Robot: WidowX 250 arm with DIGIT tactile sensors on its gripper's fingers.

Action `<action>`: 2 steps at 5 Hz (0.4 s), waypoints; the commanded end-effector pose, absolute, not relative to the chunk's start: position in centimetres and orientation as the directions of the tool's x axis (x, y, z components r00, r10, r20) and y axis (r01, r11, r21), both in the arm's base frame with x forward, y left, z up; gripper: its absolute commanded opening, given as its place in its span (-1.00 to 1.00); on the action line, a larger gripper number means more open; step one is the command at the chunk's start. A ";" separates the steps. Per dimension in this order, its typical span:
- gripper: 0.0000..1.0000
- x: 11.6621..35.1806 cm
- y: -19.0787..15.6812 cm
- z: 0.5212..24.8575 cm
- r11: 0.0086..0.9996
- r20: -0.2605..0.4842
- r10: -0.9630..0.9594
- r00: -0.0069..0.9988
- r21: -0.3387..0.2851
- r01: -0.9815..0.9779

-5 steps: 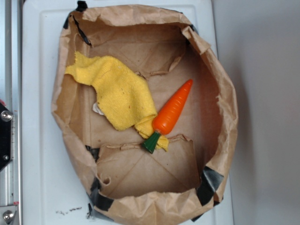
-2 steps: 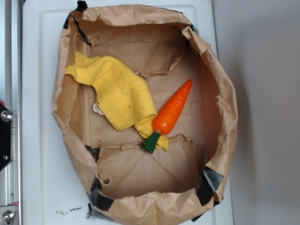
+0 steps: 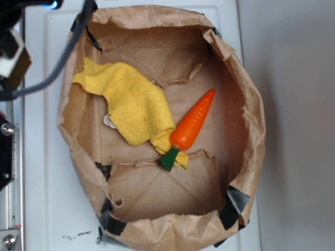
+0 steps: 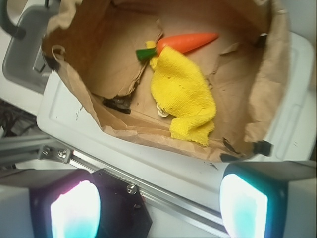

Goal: Grab the yellow cloth.

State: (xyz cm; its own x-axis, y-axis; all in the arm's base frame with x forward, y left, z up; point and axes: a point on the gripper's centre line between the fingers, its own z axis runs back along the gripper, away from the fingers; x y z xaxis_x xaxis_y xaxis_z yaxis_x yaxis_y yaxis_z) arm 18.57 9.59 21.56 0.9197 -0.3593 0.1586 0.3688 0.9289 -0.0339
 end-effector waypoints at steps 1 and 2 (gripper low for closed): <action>1.00 20.5 7.3 20.8 0.911 0.152 -0.409 0.900 0.007 0.413; 1.00 23.1 6.0 21.1 0.921 0.171 -0.388 0.906 0.026 0.390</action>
